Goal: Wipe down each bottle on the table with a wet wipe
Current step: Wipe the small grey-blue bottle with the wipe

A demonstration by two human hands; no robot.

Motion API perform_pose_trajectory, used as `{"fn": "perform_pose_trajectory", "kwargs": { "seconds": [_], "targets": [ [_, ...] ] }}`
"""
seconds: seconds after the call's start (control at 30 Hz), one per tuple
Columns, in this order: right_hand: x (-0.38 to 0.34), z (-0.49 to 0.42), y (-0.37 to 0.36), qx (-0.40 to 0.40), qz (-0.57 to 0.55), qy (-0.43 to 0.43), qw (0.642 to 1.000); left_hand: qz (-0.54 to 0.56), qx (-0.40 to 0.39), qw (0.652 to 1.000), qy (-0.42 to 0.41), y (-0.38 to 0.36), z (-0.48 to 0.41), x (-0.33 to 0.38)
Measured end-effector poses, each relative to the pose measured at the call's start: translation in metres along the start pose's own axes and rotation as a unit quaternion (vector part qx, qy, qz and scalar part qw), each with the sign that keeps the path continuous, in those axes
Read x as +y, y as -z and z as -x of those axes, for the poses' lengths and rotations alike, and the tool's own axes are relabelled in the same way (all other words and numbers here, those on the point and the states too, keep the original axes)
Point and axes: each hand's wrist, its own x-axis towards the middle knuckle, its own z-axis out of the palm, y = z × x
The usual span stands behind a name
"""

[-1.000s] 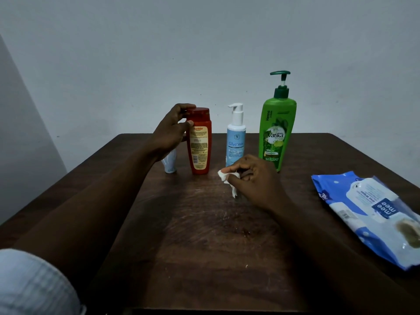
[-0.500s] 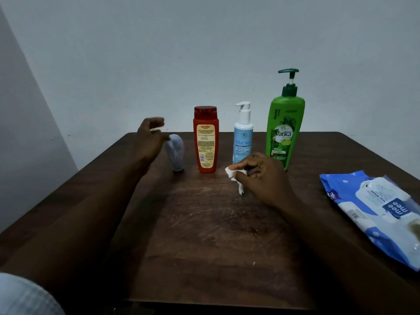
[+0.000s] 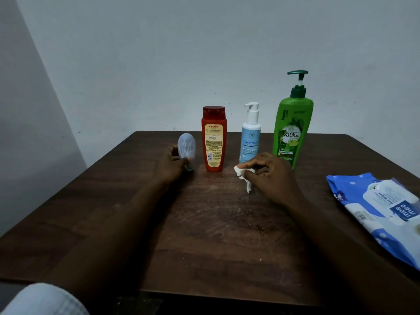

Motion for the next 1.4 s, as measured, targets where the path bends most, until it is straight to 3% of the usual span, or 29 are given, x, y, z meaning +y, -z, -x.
{"fn": "perform_pose_trajectory", "kwargs": {
  "seconds": [0.2, 0.3, 0.47, 0.6, 0.7, 0.8, 0.9, 1.17, 1.4],
  "targets": [
    [0.000, -0.001, 0.001, 0.009, 0.015, 0.008, 1.000, 0.070, 0.021, 0.993, -0.096, -0.007, 0.027, 0.030],
    [-0.002, -0.002, 0.002, 0.031, 0.012, 0.003, 0.999, 0.160, -0.046, 0.980, -0.106, -0.021, 0.054, 0.052],
    [0.001, -0.004, 0.011, 0.090, 0.010, -0.008, 0.996, 0.295, -0.175, 0.939, -0.026, -0.060, 0.088, 0.061],
    [-0.003, -0.004, 0.024, 0.178, -0.010, -0.010, 0.984, 0.319, -0.181, 0.929, 0.046, -0.087, 0.095, 0.051],
    [-0.006, -0.003, 0.032, 0.220, -0.036, -0.017, 0.975, 0.395, -0.196, 0.890, 0.112, -0.089, 0.097, 0.047],
    [-0.014, 0.002, 0.032, 0.203, -0.027, 0.006, 0.979, 0.445, -0.231, 0.854, 0.141, -0.085, 0.097, 0.040],
    [-0.023, 0.007, 0.022, 0.170, -0.037, 0.037, 0.984, 0.445, -0.250, 0.848, 0.143, -0.089, 0.098, 0.034],
    [-0.024, 0.008, 0.017, 0.126, 0.080, 0.146, 0.978, 0.486, -0.306, 0.810, 0.118, -0.092, 0.099, 0.033],
    [-0.030, 0.014, 0.009, 0.076, 0.147, 0.172, 0.971, 0.548, -0.303, 0.766, 0.143, -0.087, 0.102, 0.035]
  ]
}}
